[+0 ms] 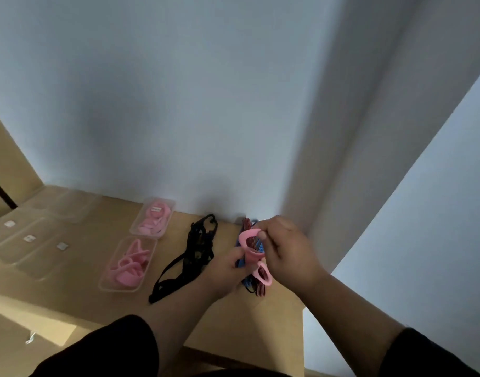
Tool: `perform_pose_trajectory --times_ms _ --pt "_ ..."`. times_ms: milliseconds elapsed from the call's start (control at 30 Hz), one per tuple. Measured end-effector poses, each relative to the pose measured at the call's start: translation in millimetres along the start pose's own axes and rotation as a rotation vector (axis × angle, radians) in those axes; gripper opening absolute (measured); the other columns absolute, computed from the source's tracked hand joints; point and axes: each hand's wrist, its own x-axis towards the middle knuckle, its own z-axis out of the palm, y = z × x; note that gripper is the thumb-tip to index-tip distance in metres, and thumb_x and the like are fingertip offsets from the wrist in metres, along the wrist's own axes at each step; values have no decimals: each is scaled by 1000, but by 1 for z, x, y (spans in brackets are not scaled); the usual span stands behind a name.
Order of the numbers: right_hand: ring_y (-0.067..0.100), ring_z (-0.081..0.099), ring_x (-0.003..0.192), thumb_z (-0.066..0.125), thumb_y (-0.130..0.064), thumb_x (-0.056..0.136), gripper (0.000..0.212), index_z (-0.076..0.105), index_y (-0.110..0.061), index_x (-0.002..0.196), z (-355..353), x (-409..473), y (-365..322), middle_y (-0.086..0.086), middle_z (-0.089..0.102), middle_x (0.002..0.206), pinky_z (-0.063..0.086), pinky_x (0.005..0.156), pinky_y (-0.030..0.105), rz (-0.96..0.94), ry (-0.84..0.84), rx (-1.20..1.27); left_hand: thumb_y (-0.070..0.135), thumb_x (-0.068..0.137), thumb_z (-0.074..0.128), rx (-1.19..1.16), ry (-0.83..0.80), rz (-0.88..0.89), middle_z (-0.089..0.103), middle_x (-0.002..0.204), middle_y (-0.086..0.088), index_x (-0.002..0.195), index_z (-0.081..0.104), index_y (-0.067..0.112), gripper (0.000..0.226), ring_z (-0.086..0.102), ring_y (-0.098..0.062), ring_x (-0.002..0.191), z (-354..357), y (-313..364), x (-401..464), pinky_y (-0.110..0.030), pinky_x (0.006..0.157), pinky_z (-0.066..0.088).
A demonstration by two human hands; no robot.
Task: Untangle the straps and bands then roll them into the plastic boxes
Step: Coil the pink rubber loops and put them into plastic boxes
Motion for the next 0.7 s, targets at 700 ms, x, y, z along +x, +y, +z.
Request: perform_pose_trajectory --times_ms 700 --pt "16 58 94 57 -29 87 25 71 -21 106 108 68 -107 -3 67 102 48 81 34 -587 -115 157 44 104 29 -905 501 -296 71 108 -22 113 71 6 58 66 -36 99 -153 -7 -110 -53 95 51"
